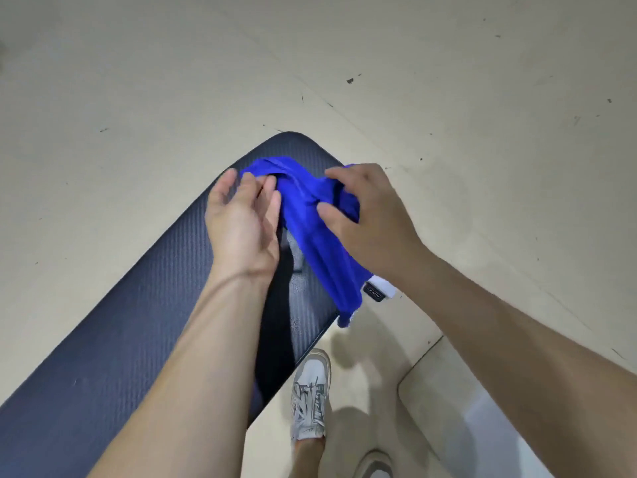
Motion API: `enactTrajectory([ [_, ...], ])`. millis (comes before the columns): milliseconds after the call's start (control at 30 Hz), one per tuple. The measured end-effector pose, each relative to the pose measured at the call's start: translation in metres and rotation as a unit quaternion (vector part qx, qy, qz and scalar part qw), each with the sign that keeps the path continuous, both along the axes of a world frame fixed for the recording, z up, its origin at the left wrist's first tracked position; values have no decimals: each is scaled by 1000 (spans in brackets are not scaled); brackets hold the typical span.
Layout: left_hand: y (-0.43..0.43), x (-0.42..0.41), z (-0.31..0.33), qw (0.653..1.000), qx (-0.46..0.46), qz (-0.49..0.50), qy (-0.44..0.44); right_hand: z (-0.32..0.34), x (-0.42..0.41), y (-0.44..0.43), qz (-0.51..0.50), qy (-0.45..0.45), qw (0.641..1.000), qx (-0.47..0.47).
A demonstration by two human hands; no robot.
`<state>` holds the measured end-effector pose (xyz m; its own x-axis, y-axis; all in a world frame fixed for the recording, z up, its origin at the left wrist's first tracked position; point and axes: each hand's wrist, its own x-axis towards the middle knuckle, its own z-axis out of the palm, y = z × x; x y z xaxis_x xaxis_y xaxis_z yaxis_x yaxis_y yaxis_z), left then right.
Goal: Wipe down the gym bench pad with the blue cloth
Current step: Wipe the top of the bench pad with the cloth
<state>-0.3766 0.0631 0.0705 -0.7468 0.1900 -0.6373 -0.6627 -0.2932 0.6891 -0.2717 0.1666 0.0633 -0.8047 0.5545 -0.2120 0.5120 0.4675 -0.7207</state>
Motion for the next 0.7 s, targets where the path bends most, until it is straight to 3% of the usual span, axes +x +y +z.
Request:
enactTrajectory([
  [67, -1, 3, -12, 989, -83, -88, 89, -28, 14, -5, 115, -142, 978, 98],
  [100, -5, 8, -20, 961, -154, -150, 175, -40, 20, -9, 154, -165, 961, 159],
  [133, -10, 15, -28, 906, -227, -223, 279, -47, 27, -16, 176, -175, 949, 196],
  [200, -22, 30, -48, 744, -323, -385, 440, -62, 31, -28, 166, -175, 945, 221],
  [267, -28, 42, -67, 589, -411, -485, 499, -71, 29, -38, 126, -157, 956, 215],
  [300, -28, 46, -71, 535, -451, -502, 509, -75, 27, -40, 112, -148, 958, 221],
  [333, -23, 44, -74, 508, -478, -505, 509, -79, 23, -38, 108, -139, 957, 233],
  [400, -8, 27, -77, 497, -502, -499, 502, -81, 6, -23, 115, -139, 948, 263],
  [467, 16, -2, -78, 512, -511, -499, 477, -78, -25, -1, 111, -147, 941, 283],
  [567, 42, -45, -82, 516, -530, -506, 443, -81, -70, 17, 98, -173, 948, 249],
  [700, 11, -53, -84, 509, -530, -514, 442, -86, -80, -16, 71, -196, 937, 279],
])
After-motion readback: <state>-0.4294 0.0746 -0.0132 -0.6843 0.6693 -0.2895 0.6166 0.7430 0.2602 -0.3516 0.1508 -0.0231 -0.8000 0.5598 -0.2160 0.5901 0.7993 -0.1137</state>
